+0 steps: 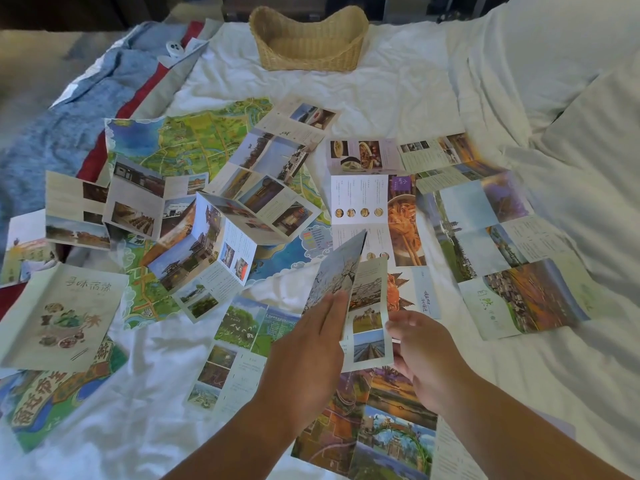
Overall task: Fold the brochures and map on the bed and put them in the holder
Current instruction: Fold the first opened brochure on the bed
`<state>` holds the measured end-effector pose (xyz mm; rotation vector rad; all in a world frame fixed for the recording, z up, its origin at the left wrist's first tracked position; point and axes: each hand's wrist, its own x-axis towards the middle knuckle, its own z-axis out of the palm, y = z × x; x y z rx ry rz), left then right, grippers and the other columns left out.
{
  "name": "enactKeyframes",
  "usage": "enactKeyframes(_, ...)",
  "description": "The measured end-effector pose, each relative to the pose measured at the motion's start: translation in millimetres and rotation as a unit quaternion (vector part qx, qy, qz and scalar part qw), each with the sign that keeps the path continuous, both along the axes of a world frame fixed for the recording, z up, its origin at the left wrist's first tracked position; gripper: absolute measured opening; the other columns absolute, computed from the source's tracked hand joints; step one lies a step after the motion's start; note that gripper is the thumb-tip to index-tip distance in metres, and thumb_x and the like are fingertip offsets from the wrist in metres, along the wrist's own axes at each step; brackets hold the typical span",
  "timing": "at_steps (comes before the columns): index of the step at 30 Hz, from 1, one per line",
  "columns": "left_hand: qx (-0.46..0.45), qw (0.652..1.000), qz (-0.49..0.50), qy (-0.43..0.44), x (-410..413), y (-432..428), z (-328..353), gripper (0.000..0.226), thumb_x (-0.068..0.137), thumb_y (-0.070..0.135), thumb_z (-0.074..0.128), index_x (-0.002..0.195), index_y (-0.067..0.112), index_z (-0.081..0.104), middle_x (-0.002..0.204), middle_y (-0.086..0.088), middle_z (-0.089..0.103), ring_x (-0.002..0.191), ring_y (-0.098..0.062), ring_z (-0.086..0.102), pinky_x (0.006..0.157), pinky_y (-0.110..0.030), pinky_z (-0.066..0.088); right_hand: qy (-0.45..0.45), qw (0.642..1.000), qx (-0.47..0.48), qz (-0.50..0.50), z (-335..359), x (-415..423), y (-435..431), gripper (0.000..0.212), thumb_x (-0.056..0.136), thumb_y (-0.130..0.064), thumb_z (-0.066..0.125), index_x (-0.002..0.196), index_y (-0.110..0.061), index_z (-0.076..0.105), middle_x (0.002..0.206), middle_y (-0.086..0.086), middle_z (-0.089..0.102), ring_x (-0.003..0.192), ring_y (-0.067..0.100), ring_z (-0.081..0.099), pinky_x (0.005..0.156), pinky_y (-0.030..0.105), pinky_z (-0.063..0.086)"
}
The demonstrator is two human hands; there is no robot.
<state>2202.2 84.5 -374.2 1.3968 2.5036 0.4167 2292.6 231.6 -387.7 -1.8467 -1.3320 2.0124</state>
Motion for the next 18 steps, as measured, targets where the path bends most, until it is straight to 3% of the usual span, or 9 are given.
enactKeyframes(9,-0.012,1.000,-0.016,0.011,0.5,0.3,-0.4,0.075,0.096,0.016,0.043,0.155,0.023,-0.002,0.162,0.004,0.013,0.145,-0.012,0.024,0.095,-0.028,0.047,0.014,0.999,0.029,0.024,3.8,-1.7,-4.6,0.026,0.093,-0.004,0.056,0.081,-0.023,0.070,0.105,0.014,0.068,0.096,0.034,0.068,0.076,0.051,0.061)
enactKeyframes(12,0.011,1.000,-0.025,-0.014,5.6,1.1,1.4,0.071,0.096,0.015,0.044,0.156,0.021,0.005,0.162,0.002,0.018,0.145,-0.015,0.026,0.099,-0.030,0.045,0.031,0.998,0.034,0.032,10.4,-4.8,-9.6,0.030,0.092,-0.004,0.056,0.078,-0.024,0.072,0.105,0.014,0.067,0.096,0.036,0.067,0.080,0.056,0.058)
enactKeyframes(14,0.040,0.998,-0.037,-0.027,11.5,1.8,4.6,0.062,0.097,0.017,0.042,0.154,0.017,0.019,0.157,-0.003,0.031,0.142,-0.019,0.035,0.098,-0.034,0.047,0.058,0.998,0.022,0.030,15.5,-6.5,-12.5,0.026,0.090,0.000,0.057,0.083,-0.021,0.071,0.102,0.016,0.068,0.090,0.035,0.070,0.073,0.049,0.061)
enactKeyframes(16,0.070,0.996,-0.053,-0.019,16.9,1.9,6.5,0.053,0.096,0.023,0.035,0.148,0.012,0.036,0.146,-0.006,0.047,0.130,-0.022,0.050,0.089,-0.035,0.054,0.087,0.996,-0.003,0.030,22.0,-8.3,-15.5,0.025,0.088,0.006,0.055,0.090,-0.014,0.071,0.096,0.020,0.070,0.078,0.031,0.072,0.057,0.037,0.060)
enactKeyframes(18,0.090,0.994,-0.053,-0.015,20.4,1.9,7.1,0.054,0.094,0.028,0.030,0.143,0.009,0.044,0.138,-0.006,0.055,0.122,-0.022,0.057,0.082,-0.034,0.058,0.096,0.995,-0.013,0.029,25.7,-9.1,-17.2,0.025,0.088,0.007,0.054,0.097,-0.011,0.070,0.098,0.022,0.069,0.078,0.033,0.071,0.053,0.032,0.056)
